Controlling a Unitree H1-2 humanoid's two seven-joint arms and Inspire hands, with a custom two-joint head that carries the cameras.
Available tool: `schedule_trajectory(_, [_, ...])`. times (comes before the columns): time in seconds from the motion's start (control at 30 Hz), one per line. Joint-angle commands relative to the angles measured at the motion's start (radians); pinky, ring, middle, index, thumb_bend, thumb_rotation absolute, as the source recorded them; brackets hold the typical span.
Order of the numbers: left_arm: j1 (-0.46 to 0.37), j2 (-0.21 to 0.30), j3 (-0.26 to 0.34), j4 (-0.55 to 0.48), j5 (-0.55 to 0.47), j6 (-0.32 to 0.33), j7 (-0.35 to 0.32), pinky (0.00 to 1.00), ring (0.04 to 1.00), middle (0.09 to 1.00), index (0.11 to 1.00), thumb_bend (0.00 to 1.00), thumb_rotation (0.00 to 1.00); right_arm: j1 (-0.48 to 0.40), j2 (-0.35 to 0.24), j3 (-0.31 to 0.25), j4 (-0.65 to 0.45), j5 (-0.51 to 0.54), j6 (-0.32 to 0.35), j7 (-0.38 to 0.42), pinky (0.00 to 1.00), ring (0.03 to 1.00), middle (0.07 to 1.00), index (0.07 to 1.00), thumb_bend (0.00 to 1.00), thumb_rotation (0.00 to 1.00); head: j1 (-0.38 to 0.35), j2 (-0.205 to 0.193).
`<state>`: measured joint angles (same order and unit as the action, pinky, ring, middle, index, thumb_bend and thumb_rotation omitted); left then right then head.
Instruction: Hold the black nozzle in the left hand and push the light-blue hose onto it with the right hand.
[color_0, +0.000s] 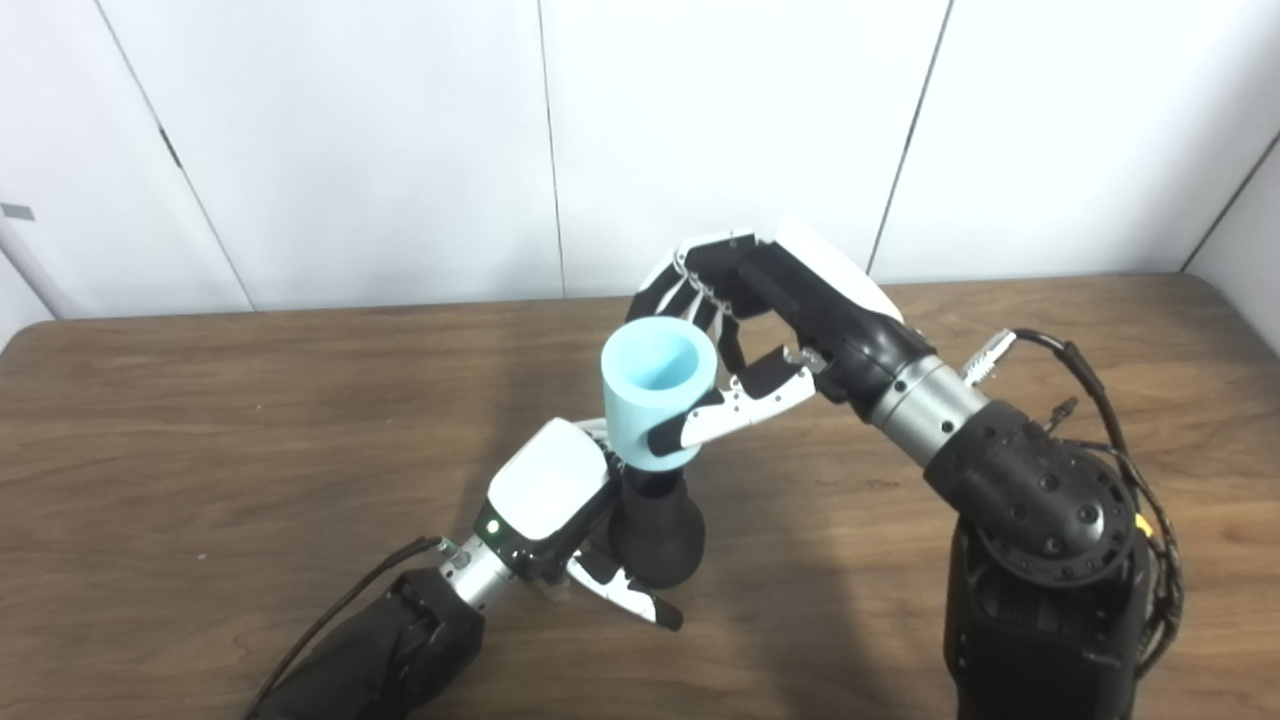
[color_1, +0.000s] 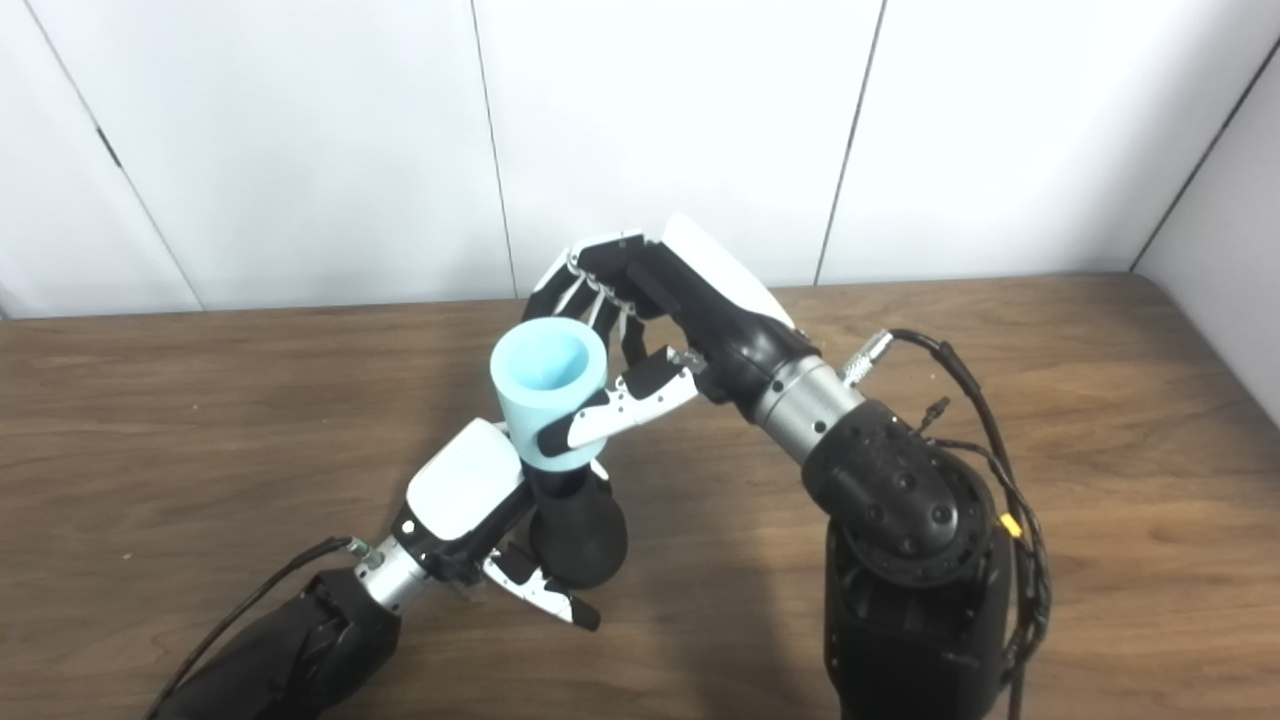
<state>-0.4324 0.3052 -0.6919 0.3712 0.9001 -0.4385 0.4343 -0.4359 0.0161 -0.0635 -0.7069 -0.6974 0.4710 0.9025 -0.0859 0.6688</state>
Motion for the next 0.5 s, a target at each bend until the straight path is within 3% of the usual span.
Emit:
schedule_trajectory(0.0, [0.299,-0.127,-0.115,0.175,-0.072,-0.031,0.053,0.59,0.445,0.472,0.515,0.50,0.00,-0.058,0.007,-0.016,-0.090,-0.008,-0.001,0.000,0.19,0.367,0.468,0.527,0.51,0.00,0.000,0.001])
schedule_trajectory(0.27, [0.299,-0.129,-0.117,0.176,-0.080,-0.031,0.054,0.59,0.445,0.470,0.516,0.50,0.00,-0.020,0.001,-0.014,-0.090,0.030,-0.001,-0.007,0.23,0.381,0.473,0.530,0.51,0.00,0.004,0.003])
schedule_trajectory(0.47, [0.301,-0.130,-0.115,0.172,-0.070,-0.031,0.056,0.59,0.446,0.470,0.514,0.50,0.00,0.020,-0.009,-0.007,-0.061,0.100,-0.003,-0.077,0.27,0.413,0.471,0.508,0.52,0.00,0.008,0.004])
